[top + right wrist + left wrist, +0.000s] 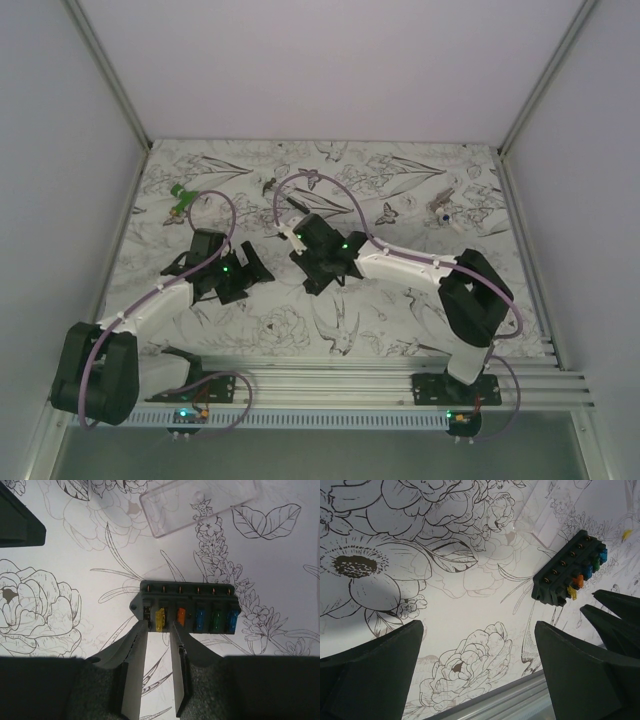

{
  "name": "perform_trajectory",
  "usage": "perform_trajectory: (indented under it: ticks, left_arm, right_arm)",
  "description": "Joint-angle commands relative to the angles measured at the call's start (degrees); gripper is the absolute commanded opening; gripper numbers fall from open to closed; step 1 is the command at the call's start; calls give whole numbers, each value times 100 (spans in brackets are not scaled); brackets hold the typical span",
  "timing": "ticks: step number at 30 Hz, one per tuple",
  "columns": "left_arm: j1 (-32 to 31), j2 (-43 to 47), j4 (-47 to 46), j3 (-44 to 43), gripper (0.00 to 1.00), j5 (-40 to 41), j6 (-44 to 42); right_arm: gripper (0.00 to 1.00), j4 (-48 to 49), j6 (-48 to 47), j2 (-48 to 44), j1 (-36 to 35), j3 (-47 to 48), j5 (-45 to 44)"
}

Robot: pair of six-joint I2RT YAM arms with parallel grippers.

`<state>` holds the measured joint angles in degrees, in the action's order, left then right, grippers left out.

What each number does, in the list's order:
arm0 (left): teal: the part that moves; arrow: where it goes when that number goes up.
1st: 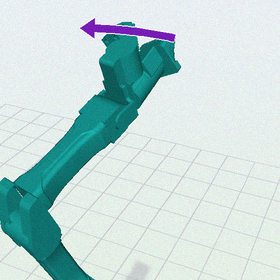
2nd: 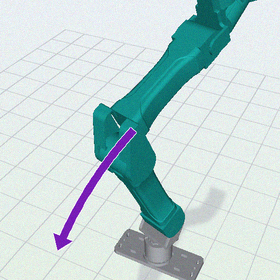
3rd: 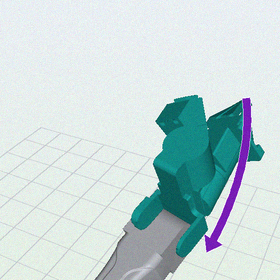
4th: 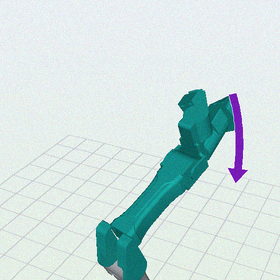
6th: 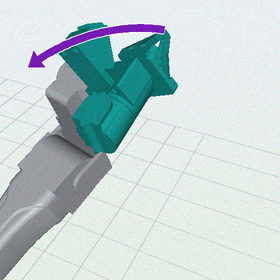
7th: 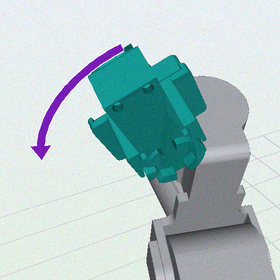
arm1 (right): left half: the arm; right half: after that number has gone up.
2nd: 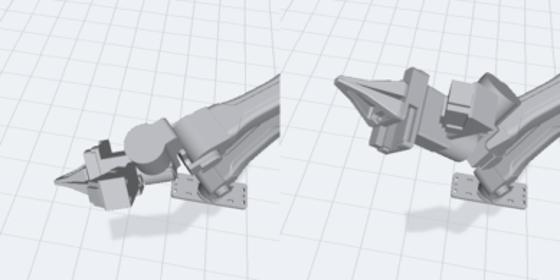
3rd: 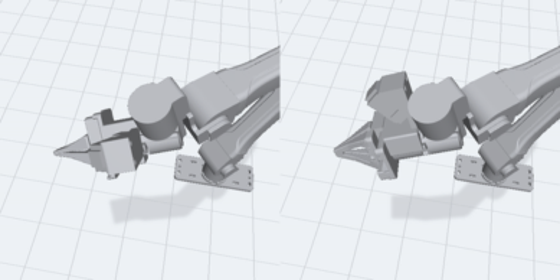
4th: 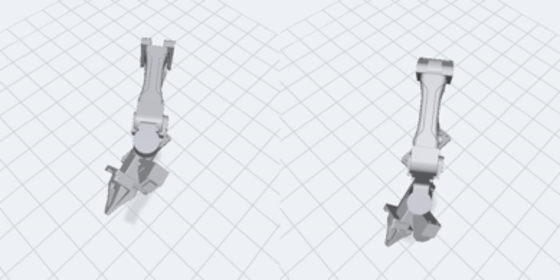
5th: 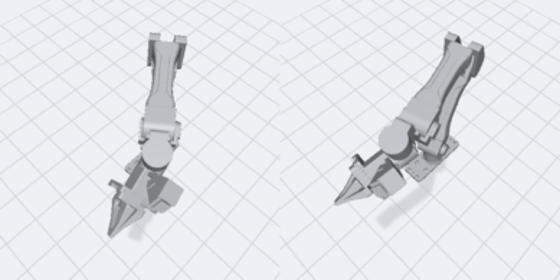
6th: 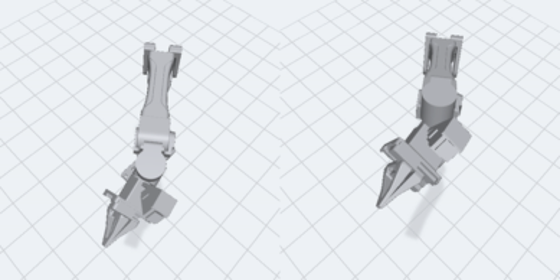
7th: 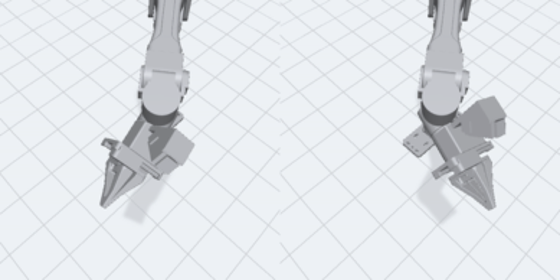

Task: Snap on the fuse box
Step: Install the fuse at the fuse box base.

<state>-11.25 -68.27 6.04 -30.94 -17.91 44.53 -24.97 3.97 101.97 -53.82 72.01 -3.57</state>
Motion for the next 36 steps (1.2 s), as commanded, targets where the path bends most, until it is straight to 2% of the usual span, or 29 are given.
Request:
perform_trajectory:
  ticks: [1,14,27,36]
  left_arm:
    - [33,-22,107,75,99,7,65]
    - [26,-10,108,70,99,-36,61]
    - [27,-10,108,62,99,-70,64]
    - [26,13,108,62,98,-110,55]
  right_arm:
    - [31,237,-141,176,-76,12,-15]
    - [23,135,-97,408,-89,30,-128]
    - [0,-149,201,492,9,224,46]
    - [0,-731,611,916,368,358,289]
